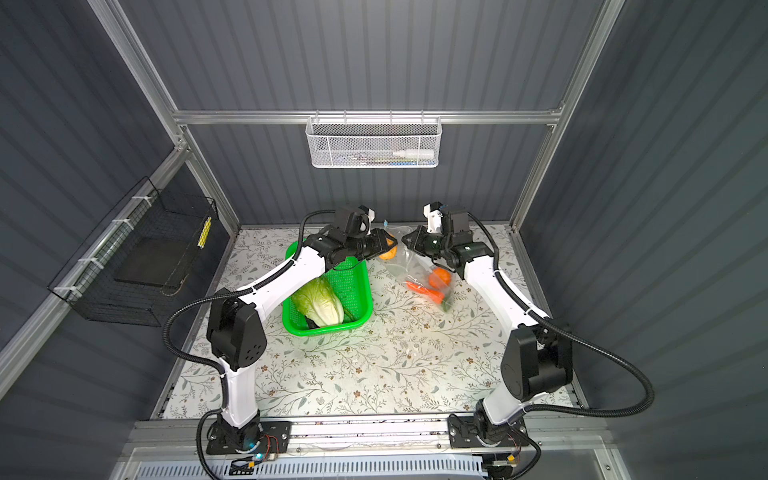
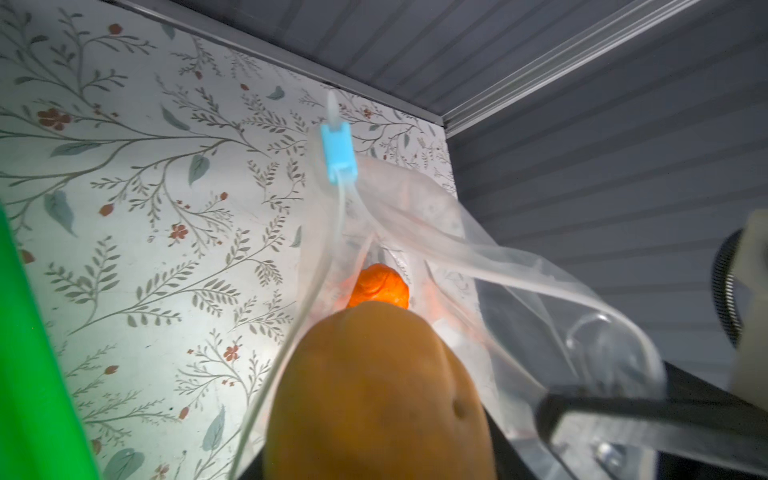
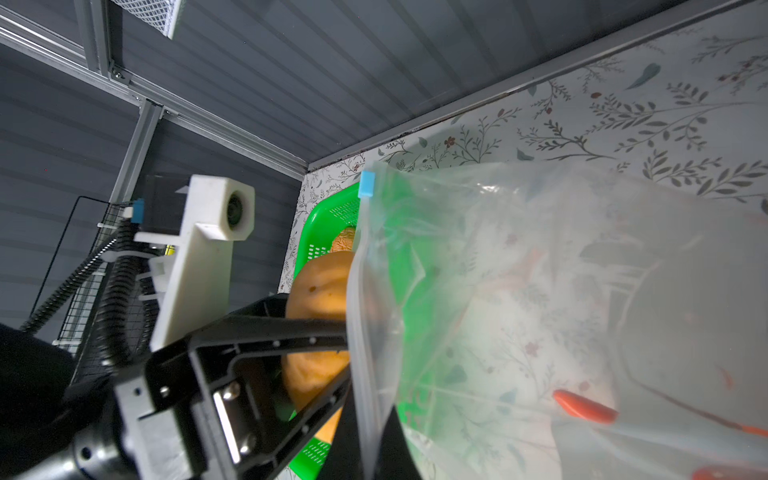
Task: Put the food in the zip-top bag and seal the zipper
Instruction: 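Open the left gripper to drop the potato into the bag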
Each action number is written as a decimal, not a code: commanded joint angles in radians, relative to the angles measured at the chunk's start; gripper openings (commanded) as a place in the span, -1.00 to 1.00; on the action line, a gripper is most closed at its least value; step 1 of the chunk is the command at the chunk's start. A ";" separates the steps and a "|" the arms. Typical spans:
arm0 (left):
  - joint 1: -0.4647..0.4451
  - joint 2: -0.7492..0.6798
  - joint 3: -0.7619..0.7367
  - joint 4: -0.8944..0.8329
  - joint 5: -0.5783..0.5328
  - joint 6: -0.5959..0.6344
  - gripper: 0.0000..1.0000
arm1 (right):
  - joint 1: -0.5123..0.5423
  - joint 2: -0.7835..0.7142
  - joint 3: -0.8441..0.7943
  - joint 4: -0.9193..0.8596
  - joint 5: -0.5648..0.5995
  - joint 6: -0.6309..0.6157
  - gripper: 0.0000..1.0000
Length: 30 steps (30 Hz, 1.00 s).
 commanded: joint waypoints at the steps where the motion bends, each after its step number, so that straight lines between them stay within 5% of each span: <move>1: -0.006 0.039 0.067 -0.078 -0.100 -0.008 0.01 | 0.014 -0.015 -0.025 0.034 -0.017 0.028 -1.00; 10: -0.025 0.099 0.155 -0.176 -0.122 0.009 0.07 | 0.023 -0.015 -0.012 0.024 -0.009 0.019 -1.00; 18: -0.027 0.082 0.140 -0.161 -0.107 -0.002 0.55 | 0.027 -0.013 -0.022 0.034 -0.017 0.024 -1.00; 30: -0.027 0.044 0.150 -0.115 -0.095 -0.029 0.61 | 0.027 -0.027 -0.031 0.034 -0.006 0.017 -1.00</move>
